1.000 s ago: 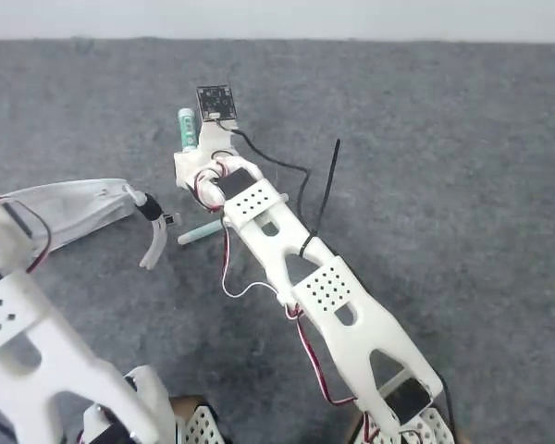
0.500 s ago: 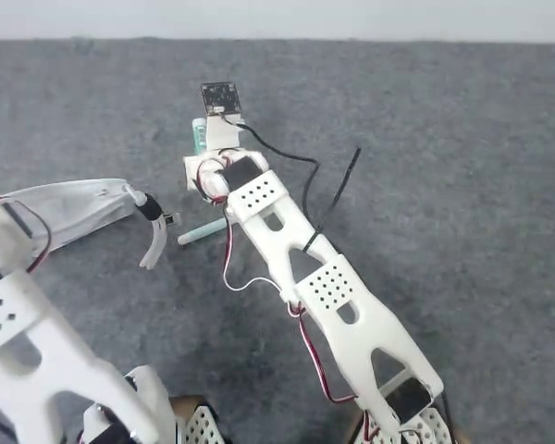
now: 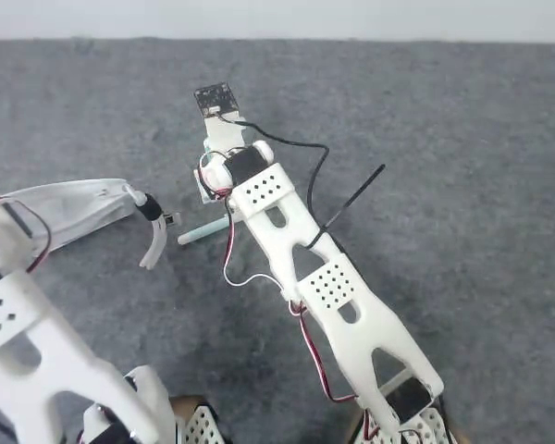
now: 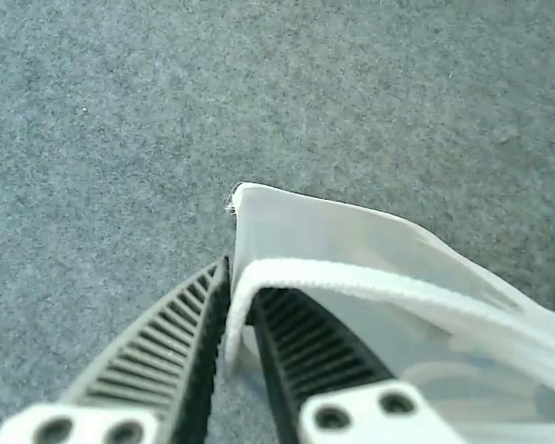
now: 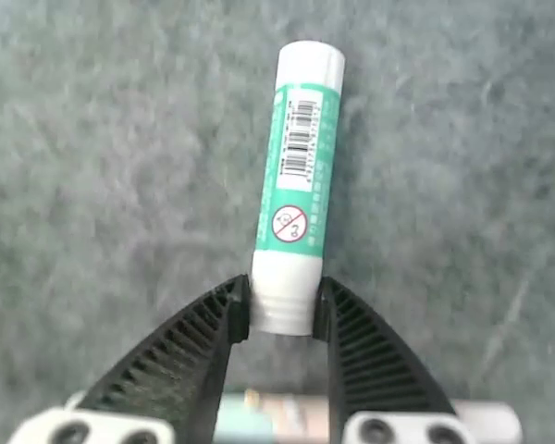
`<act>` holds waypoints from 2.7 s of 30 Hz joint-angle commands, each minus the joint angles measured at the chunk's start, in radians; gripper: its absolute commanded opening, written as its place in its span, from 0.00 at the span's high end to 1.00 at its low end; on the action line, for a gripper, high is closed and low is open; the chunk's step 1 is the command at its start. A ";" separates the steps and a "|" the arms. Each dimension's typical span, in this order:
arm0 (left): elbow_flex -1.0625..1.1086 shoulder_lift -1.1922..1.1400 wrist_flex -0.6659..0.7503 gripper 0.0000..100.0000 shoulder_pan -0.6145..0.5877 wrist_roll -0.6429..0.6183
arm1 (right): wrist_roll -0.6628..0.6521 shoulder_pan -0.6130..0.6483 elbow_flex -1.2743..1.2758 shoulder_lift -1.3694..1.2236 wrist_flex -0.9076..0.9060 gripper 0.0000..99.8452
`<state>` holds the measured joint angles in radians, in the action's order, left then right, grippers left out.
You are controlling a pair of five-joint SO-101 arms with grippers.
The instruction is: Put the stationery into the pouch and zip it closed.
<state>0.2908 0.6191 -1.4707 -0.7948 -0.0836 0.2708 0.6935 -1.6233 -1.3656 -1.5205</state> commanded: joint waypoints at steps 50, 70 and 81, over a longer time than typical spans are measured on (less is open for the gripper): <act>0.002 0.006 0.040 0.99 0.009 -0.044 | -0.150 -0.039 0.885 1.041 -0.275 0.97; 0.002 0.006 0.038 0.99 0.009 -0.044 | -0.149 -0.041 1.548 1.234 -0.203 0.97; 0.002 0.006 0.038 0.99 0.009 -0.043 | -0.146 -0.041 1.669 1.234 -0.205 0.84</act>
<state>0.2908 0.6176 -1.4630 -0.7948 -0.1143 0.1281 0.6567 0.0476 -0.1857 -1.7277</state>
